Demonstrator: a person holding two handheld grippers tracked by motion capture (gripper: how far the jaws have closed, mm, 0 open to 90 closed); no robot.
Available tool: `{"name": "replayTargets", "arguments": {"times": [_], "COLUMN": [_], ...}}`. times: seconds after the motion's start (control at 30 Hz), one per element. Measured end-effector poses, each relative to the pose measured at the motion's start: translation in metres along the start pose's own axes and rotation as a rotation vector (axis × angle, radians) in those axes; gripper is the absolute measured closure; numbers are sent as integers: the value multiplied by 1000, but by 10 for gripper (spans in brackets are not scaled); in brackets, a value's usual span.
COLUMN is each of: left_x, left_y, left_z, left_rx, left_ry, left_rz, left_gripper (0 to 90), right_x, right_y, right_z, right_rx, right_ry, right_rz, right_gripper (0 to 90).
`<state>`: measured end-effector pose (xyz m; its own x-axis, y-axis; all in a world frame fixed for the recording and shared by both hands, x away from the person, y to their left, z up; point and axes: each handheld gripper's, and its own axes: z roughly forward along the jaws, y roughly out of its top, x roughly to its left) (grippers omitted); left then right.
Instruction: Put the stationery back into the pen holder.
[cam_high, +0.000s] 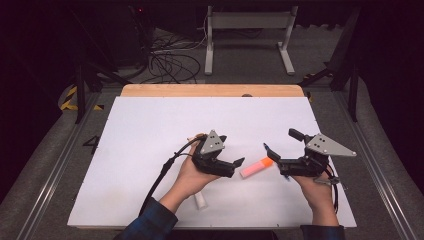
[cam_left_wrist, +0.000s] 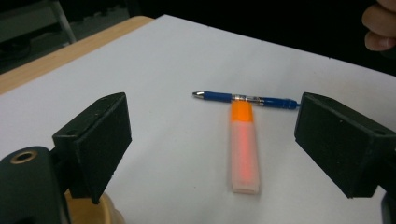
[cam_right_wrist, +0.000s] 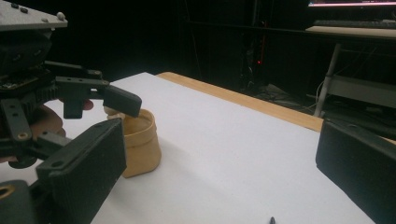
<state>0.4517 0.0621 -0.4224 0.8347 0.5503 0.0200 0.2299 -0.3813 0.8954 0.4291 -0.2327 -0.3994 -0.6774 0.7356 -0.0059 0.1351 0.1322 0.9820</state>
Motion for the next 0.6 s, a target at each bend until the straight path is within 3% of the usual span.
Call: {"name": "replayTargets", "arguments": {"times": [0.37,0.6], "left_x": [-9,-18], "left_y": [-5,-9], "left_z": [24,42], "left_rx": [122,229], "left_ry": [-73,-89], "left_rz": [13,50], "left_gripper": [213,277], "right_x": [1,3], "right_y": [1,2], "right_z": [-2,-4], "right_rx": [-7,-10], "right_ry": [1,-1], "right_rz": [-7,-9], "right_gripper": [26,27]}}
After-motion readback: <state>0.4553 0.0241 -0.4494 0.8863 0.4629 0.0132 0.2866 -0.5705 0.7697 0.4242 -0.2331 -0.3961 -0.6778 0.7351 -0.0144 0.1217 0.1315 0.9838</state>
